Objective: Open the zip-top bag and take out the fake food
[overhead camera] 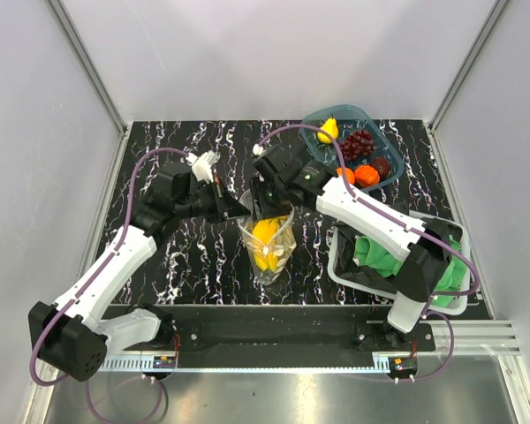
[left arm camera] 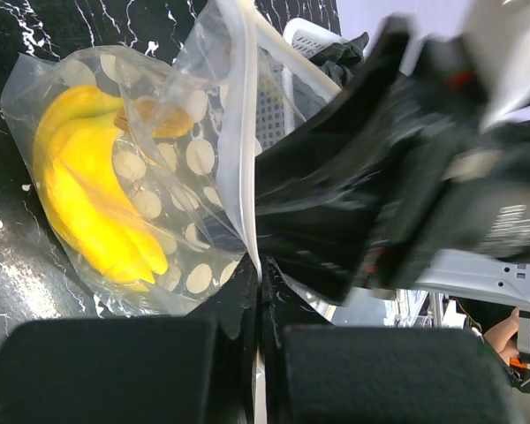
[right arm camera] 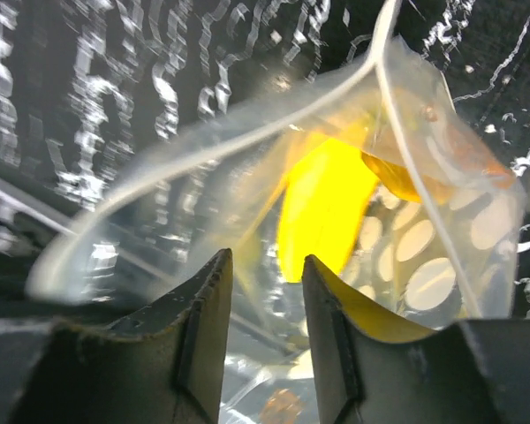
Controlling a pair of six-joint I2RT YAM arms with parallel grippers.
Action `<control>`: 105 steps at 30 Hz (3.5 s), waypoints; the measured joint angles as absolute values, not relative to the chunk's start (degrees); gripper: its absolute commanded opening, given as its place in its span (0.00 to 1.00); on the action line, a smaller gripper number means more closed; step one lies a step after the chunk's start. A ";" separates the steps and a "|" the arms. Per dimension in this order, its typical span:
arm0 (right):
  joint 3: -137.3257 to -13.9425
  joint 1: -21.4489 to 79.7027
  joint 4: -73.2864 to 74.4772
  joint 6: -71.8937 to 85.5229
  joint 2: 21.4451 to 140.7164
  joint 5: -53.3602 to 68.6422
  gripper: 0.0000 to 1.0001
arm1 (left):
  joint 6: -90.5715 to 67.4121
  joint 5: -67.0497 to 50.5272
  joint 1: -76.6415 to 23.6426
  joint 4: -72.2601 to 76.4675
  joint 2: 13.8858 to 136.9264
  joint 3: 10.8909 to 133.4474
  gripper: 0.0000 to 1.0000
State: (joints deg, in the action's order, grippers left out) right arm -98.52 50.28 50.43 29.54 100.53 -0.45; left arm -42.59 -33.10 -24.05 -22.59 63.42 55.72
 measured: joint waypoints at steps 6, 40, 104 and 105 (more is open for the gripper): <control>-91.13 50.28 47.18 20.34 99.70 -1.63 0.62 | -42.54 -33.04 -24.08 -22.35 64.58 55.72 0.00; -81.52 47.94 31.35 -5.96 105.14 -8.36 0.89 | -37.36 -30.87 -24.08 -25.10 70.22 55.79 0.00; -78.24 42.48 37.32 11.70 92.71 1.91 0.00 | -35.90 -29.58 -21.82 -32.88 57.52 48.14 0.73; -78.24 42.48 37.39 11.81 92.71 2.07 0.00 | -36.38 -29.89 -21.43 -32.64 57.54 47.31 0.58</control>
State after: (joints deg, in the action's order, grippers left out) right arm -78.24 42.48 37.39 11.81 92.71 2.07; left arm -36.38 -29.89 -21.43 -32.64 57.54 47.31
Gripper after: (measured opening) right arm 0.249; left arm 0.767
